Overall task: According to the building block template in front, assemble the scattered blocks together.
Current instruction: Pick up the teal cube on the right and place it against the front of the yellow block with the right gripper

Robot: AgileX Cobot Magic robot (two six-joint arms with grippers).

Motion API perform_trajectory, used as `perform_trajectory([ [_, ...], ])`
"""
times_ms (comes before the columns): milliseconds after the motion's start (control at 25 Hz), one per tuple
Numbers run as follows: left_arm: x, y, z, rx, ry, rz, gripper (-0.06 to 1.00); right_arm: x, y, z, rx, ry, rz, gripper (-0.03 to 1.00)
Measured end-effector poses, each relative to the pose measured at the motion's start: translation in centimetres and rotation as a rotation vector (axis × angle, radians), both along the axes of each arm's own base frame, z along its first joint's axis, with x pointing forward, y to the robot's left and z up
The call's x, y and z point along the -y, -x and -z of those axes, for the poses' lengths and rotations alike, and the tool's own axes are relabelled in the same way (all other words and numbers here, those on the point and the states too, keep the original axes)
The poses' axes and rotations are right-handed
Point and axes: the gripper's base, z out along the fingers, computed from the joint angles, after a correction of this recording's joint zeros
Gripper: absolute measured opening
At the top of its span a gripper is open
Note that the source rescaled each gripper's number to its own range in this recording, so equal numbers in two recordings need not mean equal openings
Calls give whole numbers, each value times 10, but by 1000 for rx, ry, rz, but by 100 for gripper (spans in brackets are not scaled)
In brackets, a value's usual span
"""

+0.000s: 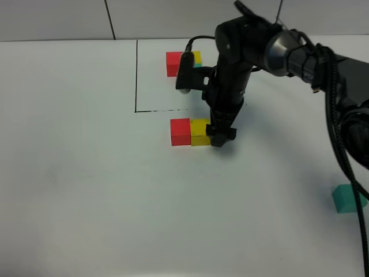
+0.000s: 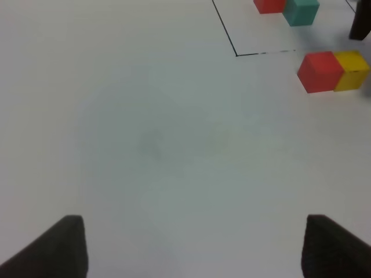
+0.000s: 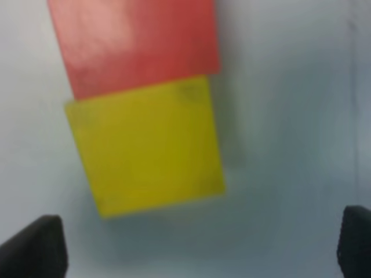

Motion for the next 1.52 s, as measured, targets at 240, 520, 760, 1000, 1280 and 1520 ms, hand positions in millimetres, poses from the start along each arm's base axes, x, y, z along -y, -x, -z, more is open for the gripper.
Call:
perform_trajectory([
  [240, 0, 0, 0, 0, 0, 0, 80, 66, 17, -31, 40, -60, 397, 94],
  [520, 0, 0, 0, 0, 0, 0, 80, 149, 106, -47, 107, -254, 1046, 94],
  [760, 0, 0, 0, 0, 0, 0, 80, 190, 167, -43, 65, -242, 1259, 92],
  [1000, 0, 0, 0, 0, 0, 0, 80, 210, 188, -26, 4, -190, 1384, 89],
  [1280, 0, 0, 0, 0, 0, 0, 80, 216, 190, -11, -20, -154, 1346, 86],
  [1520, 0, 0, 0, 0, 0, 0, 80, 223, 181, 7, -31, -135, 1335, 86],
])
